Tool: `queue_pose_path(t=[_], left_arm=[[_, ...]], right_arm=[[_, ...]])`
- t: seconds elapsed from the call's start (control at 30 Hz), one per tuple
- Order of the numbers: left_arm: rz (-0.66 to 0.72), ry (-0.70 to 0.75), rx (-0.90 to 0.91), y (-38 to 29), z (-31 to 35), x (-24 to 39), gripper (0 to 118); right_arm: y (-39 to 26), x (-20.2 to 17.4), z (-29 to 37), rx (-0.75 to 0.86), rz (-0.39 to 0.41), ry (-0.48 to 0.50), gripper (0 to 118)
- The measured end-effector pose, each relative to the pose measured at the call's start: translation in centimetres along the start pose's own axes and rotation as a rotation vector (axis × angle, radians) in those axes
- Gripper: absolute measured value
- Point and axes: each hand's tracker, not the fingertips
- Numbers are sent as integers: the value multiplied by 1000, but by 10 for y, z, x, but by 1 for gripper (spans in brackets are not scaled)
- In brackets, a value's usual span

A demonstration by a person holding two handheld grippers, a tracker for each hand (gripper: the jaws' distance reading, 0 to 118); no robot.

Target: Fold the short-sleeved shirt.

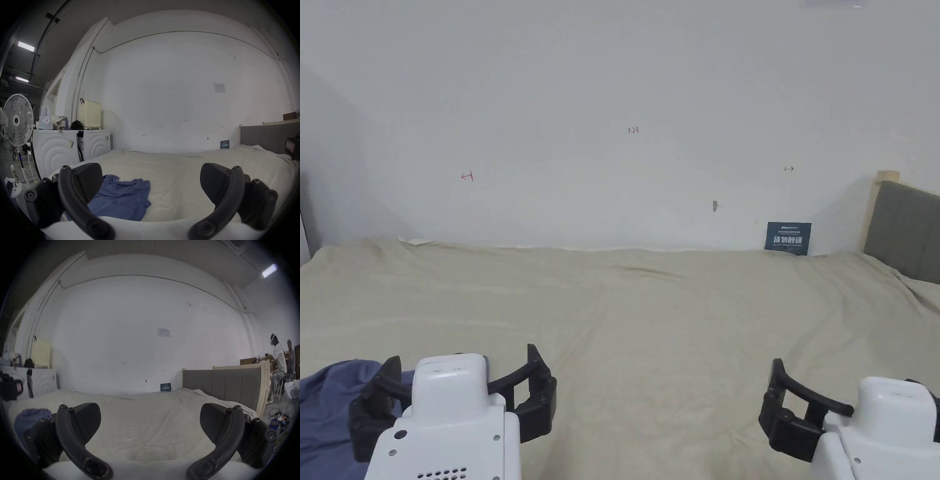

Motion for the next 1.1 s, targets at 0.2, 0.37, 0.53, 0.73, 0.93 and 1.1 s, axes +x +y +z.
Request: queue_pose_path(t=[0.2,0.37,0.53,0.73,0.93,1.1], left_arm=[[-38,13,17,3,0,1,118],[-125,14,49,2,2,7,118],[-122,-20,67,2,8,10,118],[-73,-150,18,12,10,5,114],[91,-179,-146,13,-9,-5,0],[5,-160,-125,5,-11,-5,0]], right_arm=[[-6,-1,2,-25,4,20,118],[-4,-7,5,-13,17,40,118],[-2,-12,7,-15,27,50,118],[0,-7,11,-9,15,37,105],[7,-3,9,-39,-13,30,0],[11,6,4,-81,-20,48,0]])
